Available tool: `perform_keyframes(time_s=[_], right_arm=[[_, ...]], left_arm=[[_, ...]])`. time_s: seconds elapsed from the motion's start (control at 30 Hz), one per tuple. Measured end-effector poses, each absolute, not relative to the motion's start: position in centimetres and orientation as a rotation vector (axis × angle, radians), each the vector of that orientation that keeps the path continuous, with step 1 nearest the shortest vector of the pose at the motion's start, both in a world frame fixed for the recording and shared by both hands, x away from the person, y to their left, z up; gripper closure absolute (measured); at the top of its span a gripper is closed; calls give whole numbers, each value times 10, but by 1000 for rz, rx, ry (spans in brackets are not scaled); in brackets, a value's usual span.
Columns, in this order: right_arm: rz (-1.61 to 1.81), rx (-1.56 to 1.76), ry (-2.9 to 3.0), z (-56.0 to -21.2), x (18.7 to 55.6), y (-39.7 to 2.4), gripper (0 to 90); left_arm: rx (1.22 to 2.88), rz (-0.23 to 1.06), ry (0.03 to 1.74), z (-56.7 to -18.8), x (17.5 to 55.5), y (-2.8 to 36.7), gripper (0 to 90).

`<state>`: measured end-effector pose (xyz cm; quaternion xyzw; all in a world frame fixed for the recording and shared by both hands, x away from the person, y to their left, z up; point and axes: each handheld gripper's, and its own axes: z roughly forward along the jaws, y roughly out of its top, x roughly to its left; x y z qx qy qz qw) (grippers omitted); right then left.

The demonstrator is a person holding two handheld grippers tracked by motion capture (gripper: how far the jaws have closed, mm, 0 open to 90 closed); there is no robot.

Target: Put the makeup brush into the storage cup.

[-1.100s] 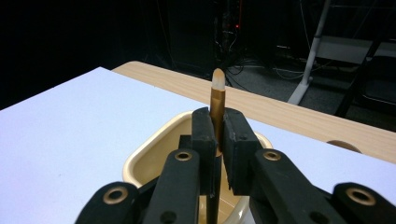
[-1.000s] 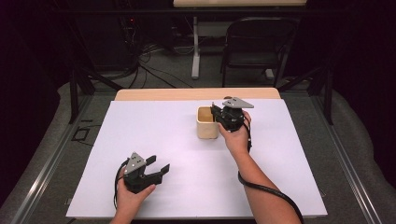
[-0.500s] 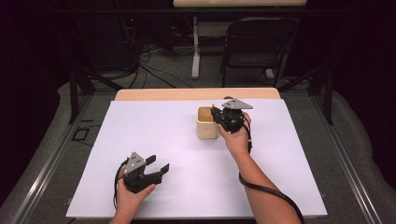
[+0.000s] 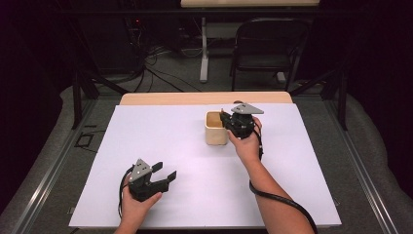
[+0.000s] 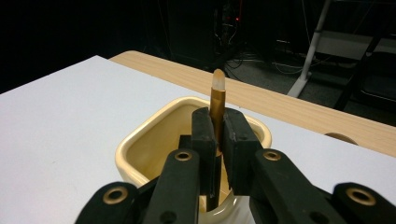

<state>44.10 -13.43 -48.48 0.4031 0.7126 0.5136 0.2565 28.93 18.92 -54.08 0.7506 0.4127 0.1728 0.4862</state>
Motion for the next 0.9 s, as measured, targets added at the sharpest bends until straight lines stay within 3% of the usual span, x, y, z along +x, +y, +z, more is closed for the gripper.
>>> perform_keyframes(time_s=[0.37, 0.5, 0.77, 0.9], right_arm=[[1388, 1097, 1950, -488, 441, -134, 834], [1401, 1105, 1957, -489, 441, -135, 748], [1402, 1117, 1987, -493, 440, -135, 703], [1434, 1115, 1974, -492, 440, -134, 603]], left_arm=[[1824, 423, 1004, -541, 289, 190, 331], [1825, 422, 1003, -541, 289, 190, 331], [1822, 418, 1005, -540, 289, 189, 331], [1826, 420, 1002, -541, 290, 189, 331]])
